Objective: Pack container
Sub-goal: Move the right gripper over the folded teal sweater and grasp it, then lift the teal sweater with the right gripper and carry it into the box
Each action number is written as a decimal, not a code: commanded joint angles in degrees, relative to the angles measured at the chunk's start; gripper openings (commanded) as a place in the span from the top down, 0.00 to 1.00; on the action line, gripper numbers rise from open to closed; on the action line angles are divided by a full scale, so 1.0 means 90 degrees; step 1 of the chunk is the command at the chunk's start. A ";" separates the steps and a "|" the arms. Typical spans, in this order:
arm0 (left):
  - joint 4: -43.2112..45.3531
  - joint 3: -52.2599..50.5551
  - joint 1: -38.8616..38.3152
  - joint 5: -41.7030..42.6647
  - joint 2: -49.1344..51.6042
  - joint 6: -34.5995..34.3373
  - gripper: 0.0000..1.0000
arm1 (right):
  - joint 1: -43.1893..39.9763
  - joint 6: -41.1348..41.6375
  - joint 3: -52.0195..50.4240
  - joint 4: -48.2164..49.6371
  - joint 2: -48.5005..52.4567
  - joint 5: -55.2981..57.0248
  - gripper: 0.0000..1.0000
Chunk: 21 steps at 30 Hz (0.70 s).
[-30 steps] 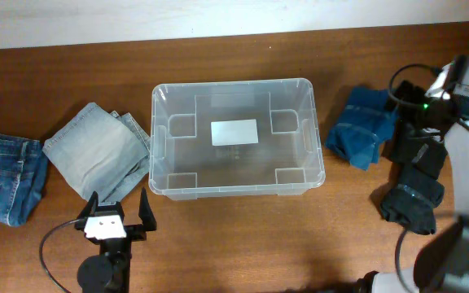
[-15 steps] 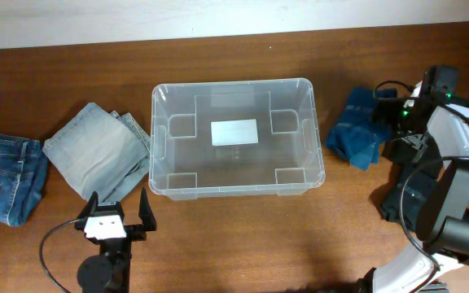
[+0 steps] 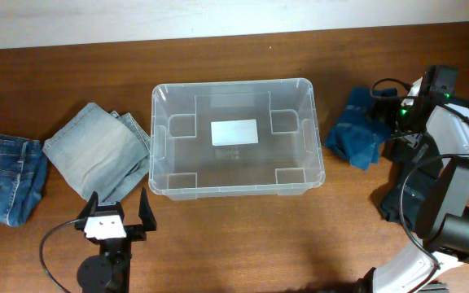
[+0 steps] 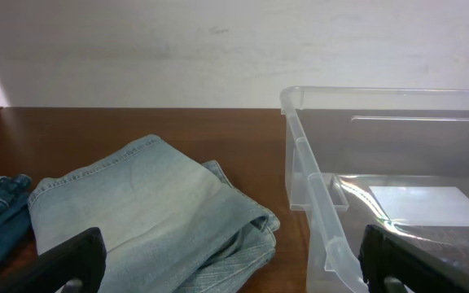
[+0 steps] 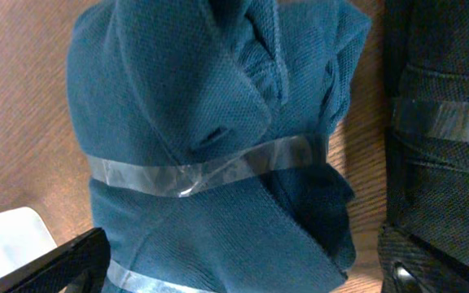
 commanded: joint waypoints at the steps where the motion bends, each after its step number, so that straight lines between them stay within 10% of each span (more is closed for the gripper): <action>1: 0.0024 -0.0051 0.0022 -0.0044 -0.0056 0.0053 0.01 | -0.0007 0.0121 0.0070 0.0090 0.0126 -0.0080 0.03; 21: 0.0022 -0.0051 0.0022 -0.0044 -0.0056 0.0053 0.01 | 0.0005 0.0597 -0.0699 0.0959 0.0342 -0.0299 0.11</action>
